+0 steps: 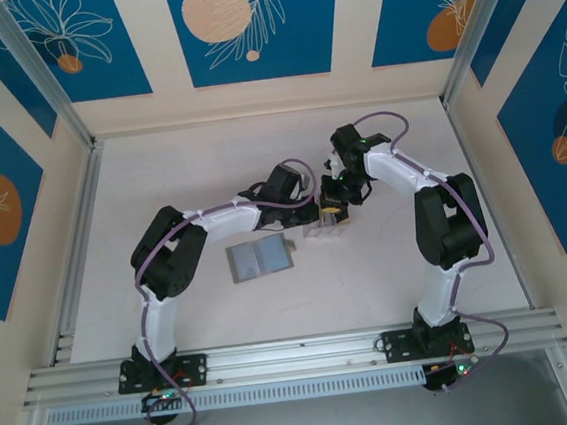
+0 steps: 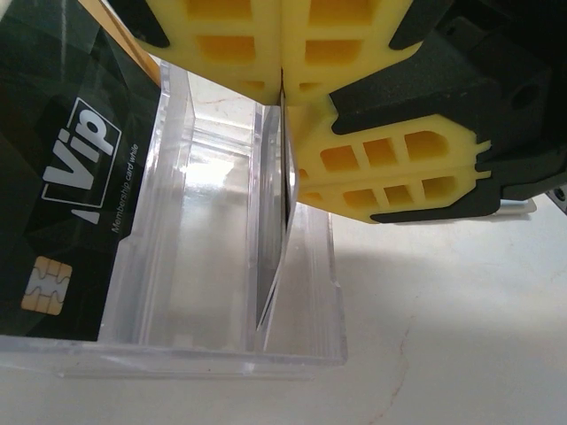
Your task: Put the credit cards into the card holder
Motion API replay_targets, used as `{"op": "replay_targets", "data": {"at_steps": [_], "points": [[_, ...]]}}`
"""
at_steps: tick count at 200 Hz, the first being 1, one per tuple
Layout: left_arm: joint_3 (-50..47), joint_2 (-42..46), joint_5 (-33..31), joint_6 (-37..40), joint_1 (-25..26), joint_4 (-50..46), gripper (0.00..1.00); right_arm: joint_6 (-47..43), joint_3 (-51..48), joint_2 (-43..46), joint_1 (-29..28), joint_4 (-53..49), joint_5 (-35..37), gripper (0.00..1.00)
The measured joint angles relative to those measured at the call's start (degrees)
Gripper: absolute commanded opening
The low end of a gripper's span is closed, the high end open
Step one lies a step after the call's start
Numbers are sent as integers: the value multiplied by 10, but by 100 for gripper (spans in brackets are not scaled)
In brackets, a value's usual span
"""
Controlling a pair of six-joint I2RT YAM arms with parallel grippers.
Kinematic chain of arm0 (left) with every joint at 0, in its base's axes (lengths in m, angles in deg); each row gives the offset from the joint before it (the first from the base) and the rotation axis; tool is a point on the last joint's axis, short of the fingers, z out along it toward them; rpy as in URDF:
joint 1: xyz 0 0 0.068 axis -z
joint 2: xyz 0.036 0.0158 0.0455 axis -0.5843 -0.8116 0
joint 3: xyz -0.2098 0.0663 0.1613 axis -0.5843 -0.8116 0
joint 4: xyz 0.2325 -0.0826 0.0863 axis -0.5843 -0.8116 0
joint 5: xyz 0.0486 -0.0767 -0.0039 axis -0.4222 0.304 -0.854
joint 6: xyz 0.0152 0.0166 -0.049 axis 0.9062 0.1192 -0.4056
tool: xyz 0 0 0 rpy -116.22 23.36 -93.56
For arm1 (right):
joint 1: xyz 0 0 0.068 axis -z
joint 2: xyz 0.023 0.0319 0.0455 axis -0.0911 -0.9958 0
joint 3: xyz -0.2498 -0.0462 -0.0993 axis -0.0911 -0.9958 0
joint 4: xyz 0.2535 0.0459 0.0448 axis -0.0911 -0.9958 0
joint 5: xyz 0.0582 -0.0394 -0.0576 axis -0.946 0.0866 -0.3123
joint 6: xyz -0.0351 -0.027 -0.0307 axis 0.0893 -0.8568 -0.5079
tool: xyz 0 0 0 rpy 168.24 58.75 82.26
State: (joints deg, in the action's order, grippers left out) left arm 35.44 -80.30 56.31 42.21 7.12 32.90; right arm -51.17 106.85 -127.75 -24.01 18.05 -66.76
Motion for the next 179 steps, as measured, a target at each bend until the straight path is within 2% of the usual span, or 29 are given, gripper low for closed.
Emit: {"op": "replay_targets", "data": {"at_steps": [163,179], "points": [[0,0,-2,0,0,0,3,0,0,17,8,-19,20,0],[0,0,-2,0,0,0,3,0,0,17,9,-19,17,3]]}}
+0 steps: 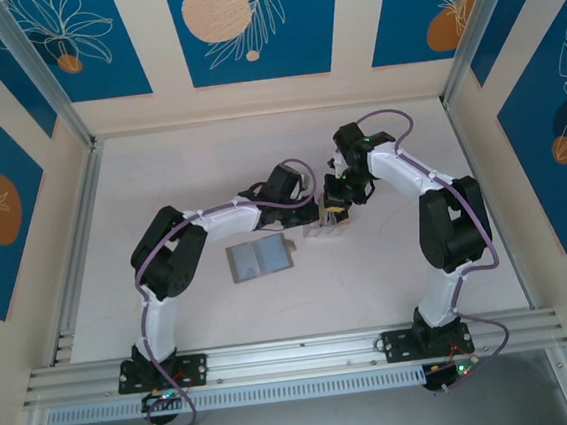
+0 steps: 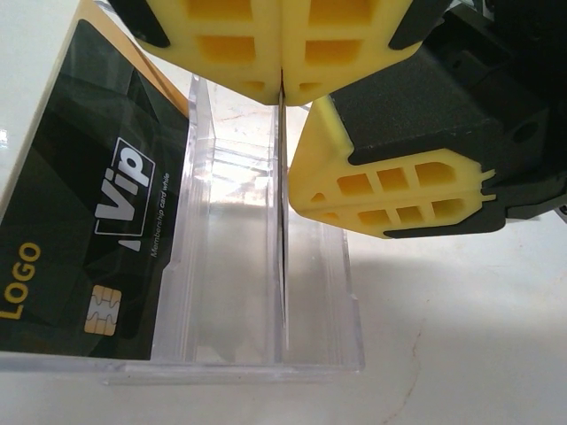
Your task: Put the credit cards into the card holder
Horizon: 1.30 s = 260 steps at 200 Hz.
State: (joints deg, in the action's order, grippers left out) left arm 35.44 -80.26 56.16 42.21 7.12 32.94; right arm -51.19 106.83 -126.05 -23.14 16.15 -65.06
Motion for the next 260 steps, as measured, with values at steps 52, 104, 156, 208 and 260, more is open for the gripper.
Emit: {"op": "replay_targets", "data": {"at_steps": [52,104,156,208,260], "points": [[-2,1,4,0,0,9,4,0,-5,0,4,2,-6,0],[-6,17,4,0,1,10,4,0,-7,0,4,2,-6,0],[-2,22,6,0,4,10,4,0,-7,0,4,2,-6,0],[23,1,8,0,10,15,4,0,-7,0,4,3,-5,1],[24,-20,8,0,13,17,4,0,-11,0,4,0,-3,3]]}}
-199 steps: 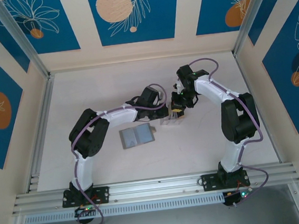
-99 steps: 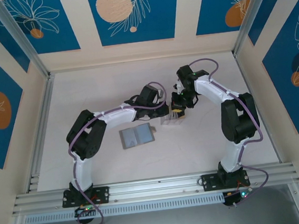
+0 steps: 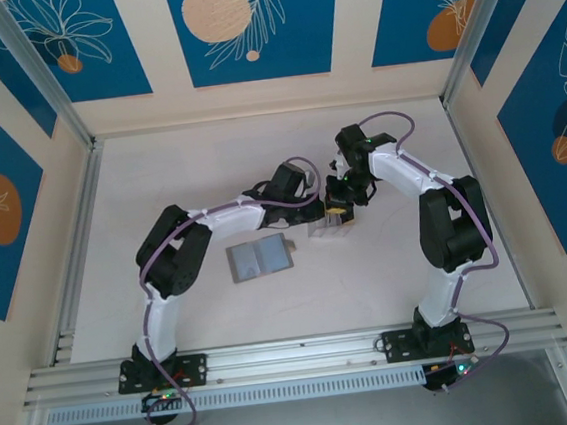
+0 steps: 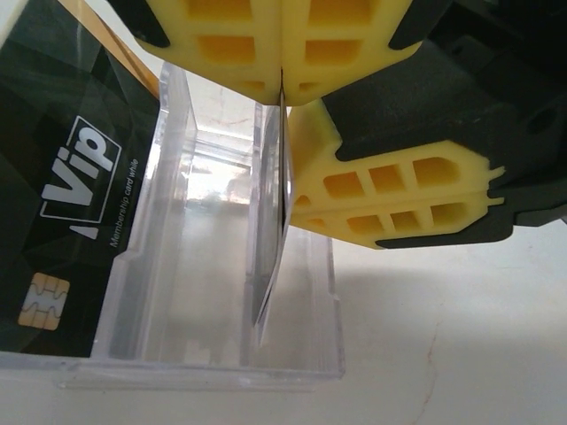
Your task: Put the credit cards into the card holder
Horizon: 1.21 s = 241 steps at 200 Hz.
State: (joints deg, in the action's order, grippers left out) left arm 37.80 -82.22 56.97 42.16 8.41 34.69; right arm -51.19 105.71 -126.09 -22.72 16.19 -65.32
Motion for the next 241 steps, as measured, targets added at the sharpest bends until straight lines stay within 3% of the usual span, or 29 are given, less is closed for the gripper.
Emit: {"op": "replay_targets", "data": {"at_steps": [59,110,241], "points": [[0,-3,0,0,0,3,4,0,-8,1,0,3,2,11],[0,-3,-3,0,2,4,3,0,-23,8,2,12,1,8],[5,-8,-4,0,4,6,3,2,-62,33,2,15,-3,13]]}}
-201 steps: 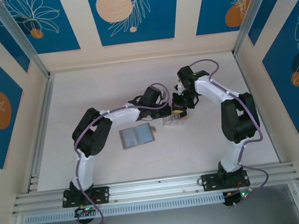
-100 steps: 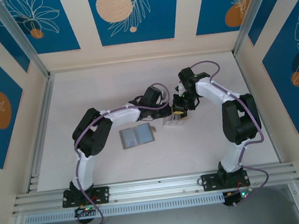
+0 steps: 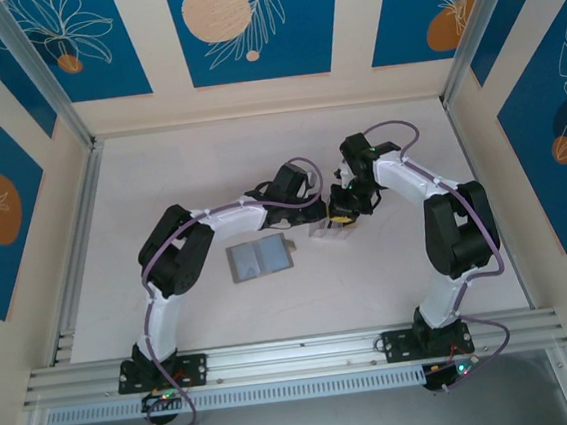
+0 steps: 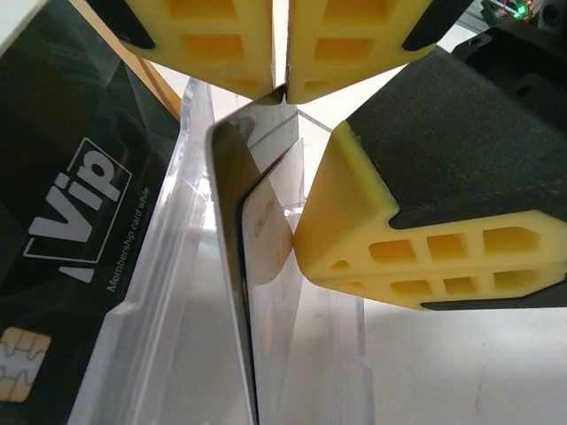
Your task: Put the credit cards into the card holder
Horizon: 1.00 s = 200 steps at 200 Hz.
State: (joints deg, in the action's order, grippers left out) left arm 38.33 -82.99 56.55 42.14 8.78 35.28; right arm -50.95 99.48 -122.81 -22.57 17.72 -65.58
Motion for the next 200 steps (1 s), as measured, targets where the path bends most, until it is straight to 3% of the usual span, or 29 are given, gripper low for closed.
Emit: {"op": "replay_targets", "data": {"at_steps": [47,152,200], "points": [[1,-1,0,0,0,0,3,2,-2,0,0,4,-3,6],[1,-2,0,0,0,0,3,13,-2,0,-4,21,-2,7],[1,-2,0,0,0,0,3,24,1,-3,-8,27,3,11]]}}
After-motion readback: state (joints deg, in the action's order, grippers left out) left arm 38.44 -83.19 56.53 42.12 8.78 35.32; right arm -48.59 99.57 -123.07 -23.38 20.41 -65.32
